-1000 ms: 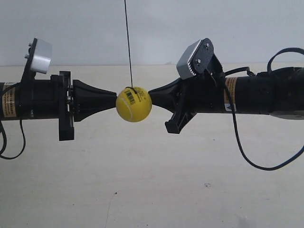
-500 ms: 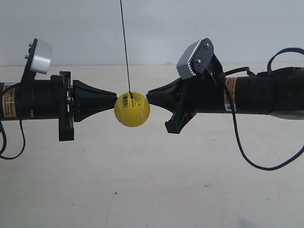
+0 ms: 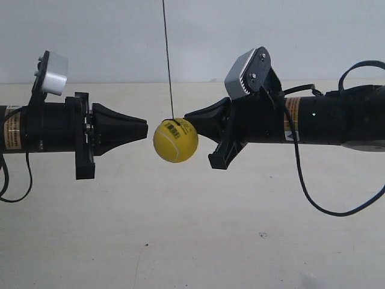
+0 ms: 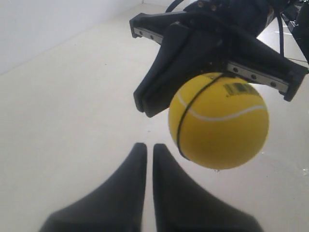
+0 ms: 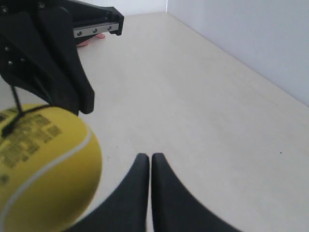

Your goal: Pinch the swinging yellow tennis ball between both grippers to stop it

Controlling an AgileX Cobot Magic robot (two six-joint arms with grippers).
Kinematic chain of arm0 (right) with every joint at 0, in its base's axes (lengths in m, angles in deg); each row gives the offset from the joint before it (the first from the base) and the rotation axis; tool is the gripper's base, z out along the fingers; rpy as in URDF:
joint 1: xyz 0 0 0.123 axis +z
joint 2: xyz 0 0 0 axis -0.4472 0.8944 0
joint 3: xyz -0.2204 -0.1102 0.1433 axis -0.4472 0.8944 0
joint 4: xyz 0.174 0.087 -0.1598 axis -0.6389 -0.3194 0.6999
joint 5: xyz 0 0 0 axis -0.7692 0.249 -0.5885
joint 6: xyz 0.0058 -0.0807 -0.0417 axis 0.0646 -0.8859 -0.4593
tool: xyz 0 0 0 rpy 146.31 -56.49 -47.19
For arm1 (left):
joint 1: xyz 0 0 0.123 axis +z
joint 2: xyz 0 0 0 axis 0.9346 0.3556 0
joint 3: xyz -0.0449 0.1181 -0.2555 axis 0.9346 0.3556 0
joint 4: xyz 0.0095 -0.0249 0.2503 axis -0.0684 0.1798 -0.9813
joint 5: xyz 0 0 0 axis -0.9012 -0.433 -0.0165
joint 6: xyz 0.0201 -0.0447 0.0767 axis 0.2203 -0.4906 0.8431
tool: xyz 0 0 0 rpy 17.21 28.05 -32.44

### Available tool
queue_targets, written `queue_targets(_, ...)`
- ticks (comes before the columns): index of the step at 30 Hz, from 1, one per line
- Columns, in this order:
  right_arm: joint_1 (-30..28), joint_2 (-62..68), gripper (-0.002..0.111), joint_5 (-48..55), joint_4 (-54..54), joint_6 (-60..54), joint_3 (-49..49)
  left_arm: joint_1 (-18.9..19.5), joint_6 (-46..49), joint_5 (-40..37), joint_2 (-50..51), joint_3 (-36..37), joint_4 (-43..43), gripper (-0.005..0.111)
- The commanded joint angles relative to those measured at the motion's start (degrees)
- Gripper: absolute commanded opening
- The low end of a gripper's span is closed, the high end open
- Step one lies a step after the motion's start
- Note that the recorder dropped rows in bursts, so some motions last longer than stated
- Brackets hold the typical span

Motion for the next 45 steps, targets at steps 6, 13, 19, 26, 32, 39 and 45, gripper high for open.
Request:
queue_targets(6, 0.07, -0.06, 0.000, -0.67, 1.59, 1.24, -0.28, -0.30, -1.51, -0.05, -0.02, -0.25, -1.26, 0.005)
queue_targets(13, 0.07, -0.06, 0.000, 0.77, 4.60, 1.24, -0.28, -0.30, -2.34, -0.05, -0.02, -0.25, -2.96, 0.005)
queue_targets(19, 0.07, -0.06, 0.000, 4.38, 6.94, 1.24, -0.28, -0.30, -2.45, -0.05, -0.02, -0.25, -3.06, 0.005)
queue_targets(26, 0.07, -0.17, 0.000, 4.56, 7.03, 1.02, -0.28, -0.30, -2.45, 0.07, -0.02, -0.25, -3.06, 0.005)
queue_targets(32, 0.07, -0.17, 0.000, 1.45, 6.91, 1.03, -0.28, -0.30, -1.98, 3.32, -0.02, -0.25, -3.06, 0.005)
queue_targets(39, -2.01, -0.27, 0.000, -0.84, 7.29, 0.92, -0.28, -0.30, -1.62, 5.62, 1.90, -0.25, -2.58, 0.005)
queue_targets(45, -11.52, -0.26, 0.000, -14.80, 14.66, 6.02, -0.28, -0.30, -0.76, 5.62, 1.94, -0.25, -2.66, 0.005)
